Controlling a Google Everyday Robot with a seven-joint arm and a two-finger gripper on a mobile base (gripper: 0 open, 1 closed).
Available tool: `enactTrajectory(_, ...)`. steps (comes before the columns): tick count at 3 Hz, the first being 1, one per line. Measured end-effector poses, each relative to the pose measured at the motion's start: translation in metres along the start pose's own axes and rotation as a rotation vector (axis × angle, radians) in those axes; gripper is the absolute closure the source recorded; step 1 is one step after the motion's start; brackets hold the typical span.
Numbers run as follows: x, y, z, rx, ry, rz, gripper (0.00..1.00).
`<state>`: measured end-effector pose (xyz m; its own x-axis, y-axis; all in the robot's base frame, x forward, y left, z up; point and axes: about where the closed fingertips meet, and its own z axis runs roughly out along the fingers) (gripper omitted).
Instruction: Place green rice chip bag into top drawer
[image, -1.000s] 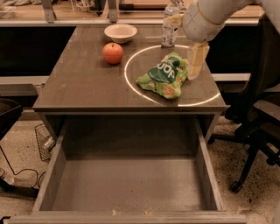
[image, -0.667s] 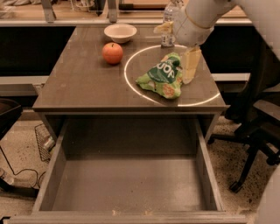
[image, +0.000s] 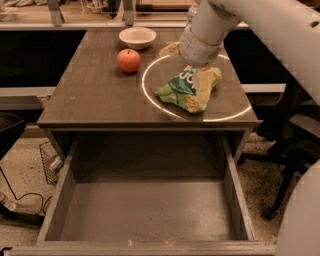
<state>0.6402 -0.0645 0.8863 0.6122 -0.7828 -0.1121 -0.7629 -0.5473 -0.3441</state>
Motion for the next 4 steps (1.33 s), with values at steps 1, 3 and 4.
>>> enactTrajectory(1,0.004,0.007,0.015,-0.046,0.018,-0.019,0.0)
enactTrajectory(3,0.047,0.03,0.029,-0.148,0.081,-0.035,0.0)
enactTrajectory(4,0.062,0.024,0.03,-0.165,0.103,-0.05,0.18)
